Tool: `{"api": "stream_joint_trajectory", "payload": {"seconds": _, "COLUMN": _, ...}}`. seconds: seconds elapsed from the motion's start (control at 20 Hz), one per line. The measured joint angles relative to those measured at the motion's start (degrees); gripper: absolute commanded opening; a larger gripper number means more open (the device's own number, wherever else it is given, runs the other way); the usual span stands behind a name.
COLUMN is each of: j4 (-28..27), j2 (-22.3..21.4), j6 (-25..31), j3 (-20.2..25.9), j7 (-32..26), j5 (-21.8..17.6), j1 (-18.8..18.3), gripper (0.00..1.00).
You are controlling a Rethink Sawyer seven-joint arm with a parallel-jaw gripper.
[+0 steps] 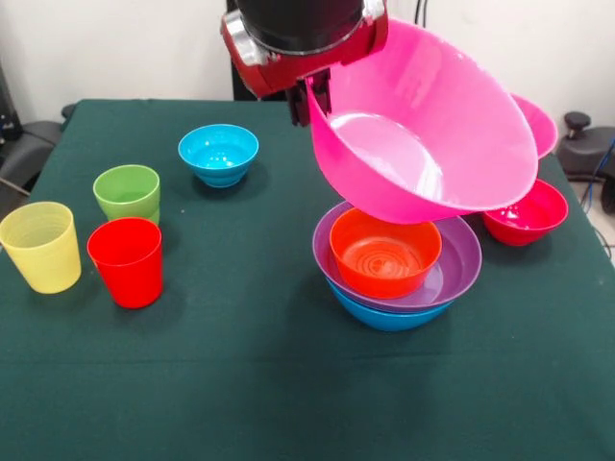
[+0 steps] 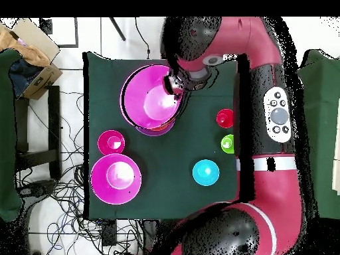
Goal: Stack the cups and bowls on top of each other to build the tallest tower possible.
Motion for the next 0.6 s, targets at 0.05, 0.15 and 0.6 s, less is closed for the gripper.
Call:
{"api": "stream_joint_trajectory", "payload": {"seconds": 0.05, "j4": 0.51, "j2": 0.08, "j6": -0.52, "j3": 0.0, "j7": 0.0, "j5": 0.15, "j1": -0.14, "gripper": 0.0}}
{"api": "stream_joint_trajectory", "payload": {"seconds": 0.15, "j4": 2.36, "j2": 0.31, "j6": -2.46, "j3": 0.0, "j7": 0.0, "j5": 0.4, "j1": -0.58, "gripper": 0.0}}
{"api": "stream_joint_trajectory", "payload": {"seconds": 0.6, "j4": 9.27, "j2": 1.04, "j6": -10.92, "j3": 1.31, "j7": 0.0, "j5": 2.6, "j1": -4.56, "gripper": 0.0}}
